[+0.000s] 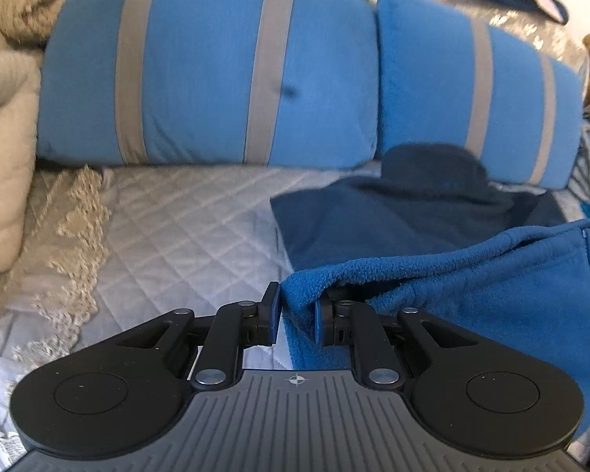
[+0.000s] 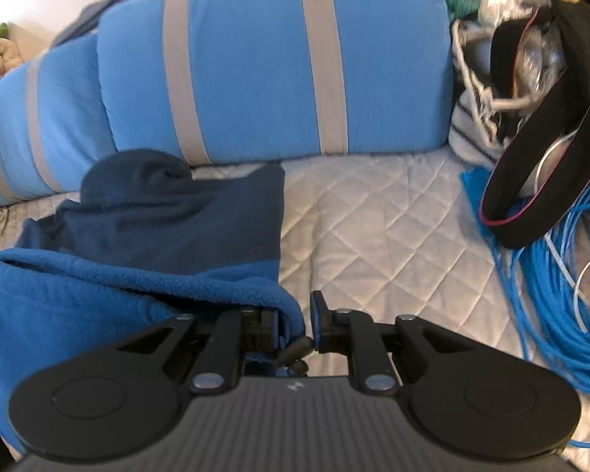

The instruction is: Fold clothes

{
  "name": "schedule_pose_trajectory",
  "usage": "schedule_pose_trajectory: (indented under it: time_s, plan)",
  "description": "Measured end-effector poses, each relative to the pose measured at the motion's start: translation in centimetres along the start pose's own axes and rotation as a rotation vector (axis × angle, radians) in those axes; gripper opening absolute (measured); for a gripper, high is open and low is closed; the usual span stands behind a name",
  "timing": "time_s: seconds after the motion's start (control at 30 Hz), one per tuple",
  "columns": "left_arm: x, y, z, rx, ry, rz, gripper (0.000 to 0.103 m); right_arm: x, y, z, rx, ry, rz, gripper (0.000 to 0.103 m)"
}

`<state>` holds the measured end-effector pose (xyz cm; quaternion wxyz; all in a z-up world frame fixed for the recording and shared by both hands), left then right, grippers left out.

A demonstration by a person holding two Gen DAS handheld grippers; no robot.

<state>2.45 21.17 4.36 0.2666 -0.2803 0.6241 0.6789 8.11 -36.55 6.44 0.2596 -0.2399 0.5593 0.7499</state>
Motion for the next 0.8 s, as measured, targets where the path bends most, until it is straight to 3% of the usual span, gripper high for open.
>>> schedule_pose_trajectory:
  time_s: [0.23, 0.43, 0.53, 0.6, 0.67, 0.8]
  plan:
    - [0.7, -3.2, -0.3, -0.017, -0.003, 0.062, 0.018, 0.1, -3.1, -0.3, 0.022, -0.021, 0.039, 0.018]
    - [0.3, -3.9, 0.2, -0.010, 0.043, 0.076, 0.022, -0.1, -4.1, 0.0, 0.050, -0.014, 0.054, 0.038]
    - [-0.3, -3.6, 0.4, -0.021, 0.072, 0.066, 0.038, -0.3, -3.4, 0.1, 0.047, -0.007, 0.028, 0.055]
    - [-0.7, -3.3, 0.7, -0.013, 0.096, 0.055, 0.061, -0.5, -2.6, 0.2, 0.027, -0.013, -0.004, 0.075]
    - [-1.1, -2.8, 1.2, 0.004, 0.125, 0.035, 0.073, -0.7, -1.6, 0.3, -0.009, -0.026, -0.039, 0.088]
    - [-1.6, -1.4, 2.1, 0.071, 0.170, -0.024, 0.076, -0.6, -0.2, 1.3, -0.028, 0.006, -0.064, 0.100]
Point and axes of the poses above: each gripper's, at about its wrist camera, not at the fingertips, and y roughly against the way its jaws point, z to its left, x to its underside, the point moved 1 cm from there along -y, roughly the way its jaws point, and after that the axes turned 8 degrees about -x, right-handed, at the moved point
